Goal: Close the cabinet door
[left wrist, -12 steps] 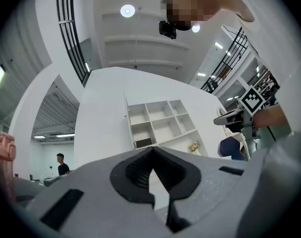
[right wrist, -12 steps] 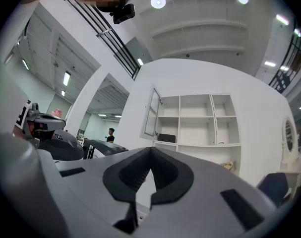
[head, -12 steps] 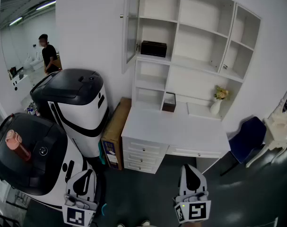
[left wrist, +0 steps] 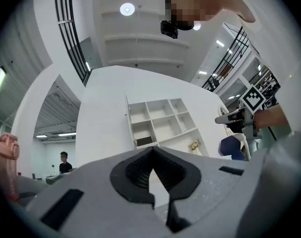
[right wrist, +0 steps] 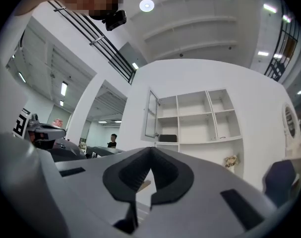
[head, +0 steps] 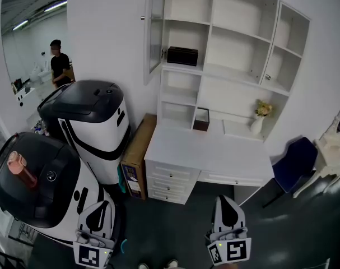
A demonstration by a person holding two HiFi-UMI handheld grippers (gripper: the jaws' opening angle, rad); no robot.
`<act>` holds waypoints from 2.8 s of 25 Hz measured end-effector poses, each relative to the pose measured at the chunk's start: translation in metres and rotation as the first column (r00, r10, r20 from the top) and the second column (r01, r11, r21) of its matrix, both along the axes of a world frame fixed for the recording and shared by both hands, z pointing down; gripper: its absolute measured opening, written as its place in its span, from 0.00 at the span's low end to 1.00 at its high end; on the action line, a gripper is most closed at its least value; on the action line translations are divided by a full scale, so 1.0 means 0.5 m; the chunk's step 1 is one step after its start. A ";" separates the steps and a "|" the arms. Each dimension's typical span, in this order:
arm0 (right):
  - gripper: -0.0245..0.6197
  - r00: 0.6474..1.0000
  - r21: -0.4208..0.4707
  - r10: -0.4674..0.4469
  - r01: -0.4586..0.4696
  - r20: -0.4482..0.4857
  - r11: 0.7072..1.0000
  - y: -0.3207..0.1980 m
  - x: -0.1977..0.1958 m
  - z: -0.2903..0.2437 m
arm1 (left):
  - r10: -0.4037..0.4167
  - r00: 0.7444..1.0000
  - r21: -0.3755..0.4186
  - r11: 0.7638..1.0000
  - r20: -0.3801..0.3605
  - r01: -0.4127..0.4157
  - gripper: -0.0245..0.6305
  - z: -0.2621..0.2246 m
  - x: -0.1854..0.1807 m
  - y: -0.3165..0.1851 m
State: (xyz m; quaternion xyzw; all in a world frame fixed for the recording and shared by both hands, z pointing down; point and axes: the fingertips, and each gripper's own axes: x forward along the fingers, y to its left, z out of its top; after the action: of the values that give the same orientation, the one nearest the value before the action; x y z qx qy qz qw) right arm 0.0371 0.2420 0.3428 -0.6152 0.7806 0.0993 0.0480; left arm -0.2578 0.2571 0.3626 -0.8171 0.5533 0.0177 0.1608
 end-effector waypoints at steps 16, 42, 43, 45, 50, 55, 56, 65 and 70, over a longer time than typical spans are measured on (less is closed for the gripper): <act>0.04 1.000 -0.006 -0.027 0.027 0.007 1.000 -0.019 0.089 0.019 | -0.065 0.997 0.040 0.997 -0.039 0.066 0.41 -0.020 0.038 -0.032; 0.04 0.995 -0.035 0.091 -0.092 -0.034 0.995 -0.429 0.093 0.020 | 0.086 0.996 0.003 0.996 -0.018 -0.086 0.56 -0.014 0.076 -0.559; 0.04 0.994 -0.031 0.099 -0.100 -0.038 0.994 -0.456 0.082 0.011 | 0.100 0.995 -0.002 0.995 -0.017 -0.100 0.56 -0.014 0.070 -0.588; 0.04 0.992 -0.020 0.116 -0.117 -0.046 0.993 -0.505 0.059 -0.008 | 0.122 0.992 -0.006 0.993 -0.020 -0.122 0.56 -0.015 0.055 -0.643; 0.04 0.985 -0.018 0.163 -0.164 -0.048 0.986 -0.586 0.037 -0.024 | 0.170 0.985 0.009 0.985 -0.035 -0.170 0.56 -0.029 0.042 -0.765; 0.04 0.982 -0.045 0.180 -0.183 -0.060 0.982 -0.650 0.039 -0.012 | 0.208 0.977 0.027 0.978 -0.039 -0.207 0.56 -0.057 0.068 -0.858; 0.04 0.982 -0.047 0.180 -0.183 -0.060 0.982 -0.662 0.041 -0.011 | 0.212 0.977 0.031 0.977 -0.035 -0.211 0.56 -0.063 0.074 -0.875; 0.04 0.988 -0.007 0.142 -0.143 -0.052 0.990 -0.779 0.101 -0.026 | 0.206 0.979 0.086 0.975 -0.001 -0.205 0.56 -0.114 0.134 -1.012; 0.04 0.991 0.006 0.127 -0.127 -0.050 0.992 -0.835 0.130 -0.034 | 0.187 0.982 0.106 0.977 -0.005 -0.185 0.56 -0.143 0.159 -1.077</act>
State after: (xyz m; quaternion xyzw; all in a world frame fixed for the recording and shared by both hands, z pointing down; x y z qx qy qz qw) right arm 0.1022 -0.1756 0.3256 -0.6608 0.7408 0.1189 0.0229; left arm -0.1783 -0.2814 0.2913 -0.8556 0.4738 0.0678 0.1971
